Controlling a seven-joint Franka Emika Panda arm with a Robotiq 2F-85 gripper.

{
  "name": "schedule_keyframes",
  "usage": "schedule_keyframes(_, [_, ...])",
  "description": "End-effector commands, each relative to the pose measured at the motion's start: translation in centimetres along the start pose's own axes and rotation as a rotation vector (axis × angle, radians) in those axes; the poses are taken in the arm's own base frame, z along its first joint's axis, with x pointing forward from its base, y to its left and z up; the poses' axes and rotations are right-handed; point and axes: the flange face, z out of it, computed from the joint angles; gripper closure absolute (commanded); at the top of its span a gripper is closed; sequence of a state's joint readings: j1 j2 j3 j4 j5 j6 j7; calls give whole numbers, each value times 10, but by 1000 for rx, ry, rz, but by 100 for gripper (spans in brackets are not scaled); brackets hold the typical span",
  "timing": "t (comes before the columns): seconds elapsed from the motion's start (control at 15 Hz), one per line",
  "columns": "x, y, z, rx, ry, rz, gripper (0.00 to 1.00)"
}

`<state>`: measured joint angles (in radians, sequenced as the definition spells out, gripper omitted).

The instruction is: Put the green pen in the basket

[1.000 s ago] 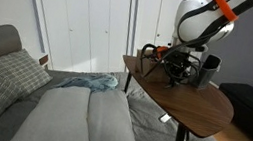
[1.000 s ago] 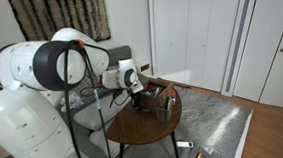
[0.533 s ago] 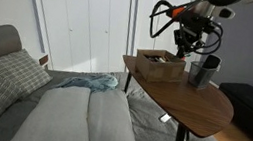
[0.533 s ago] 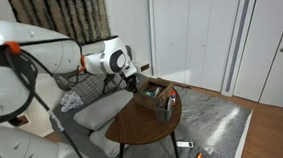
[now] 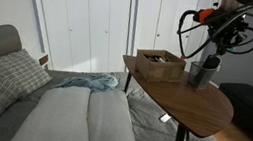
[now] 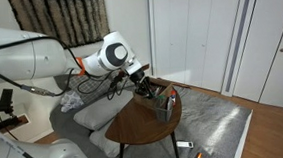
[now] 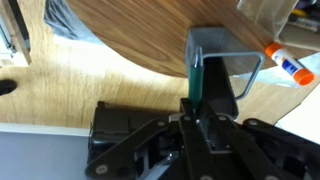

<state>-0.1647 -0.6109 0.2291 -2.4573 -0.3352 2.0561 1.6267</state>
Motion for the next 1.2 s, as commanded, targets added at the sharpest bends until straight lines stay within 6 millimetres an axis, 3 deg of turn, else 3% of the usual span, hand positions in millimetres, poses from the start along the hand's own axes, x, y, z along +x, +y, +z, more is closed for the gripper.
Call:
schedule_keyframes(0.0, [19, -10, 1, -70, 181, 50, 97])
schedule_keyframes(0.13, [22, -24, 2, -107, 277, 60, 97])
schedule_keyframes(0.33, [-9, -51, -1, -173, 421, 59, 97])
schedule_keyframes(0.4, [-19, -57, 6, -200, 470, 55, 97])
schedule_keyframes(0.67, [-41, -62, 39, -361, 645, -2, 97])
schedule_keyframes(0.73, [-35, -48, 27, -306, 582, 11, 97])
schedule_keyframes(0.8, [-40, -50, 35, -328, 587, -1, 88])
schedule_keyframes(0.87, [-42, -50, 39, -333, 579, -6, 88])
schedule_keyframes(0.93, [-41, -50, 39, -333, 576, -5, 97])
schedule_keyframes(1.13, [-49, -54, 42, -243, 641, -76, 97])
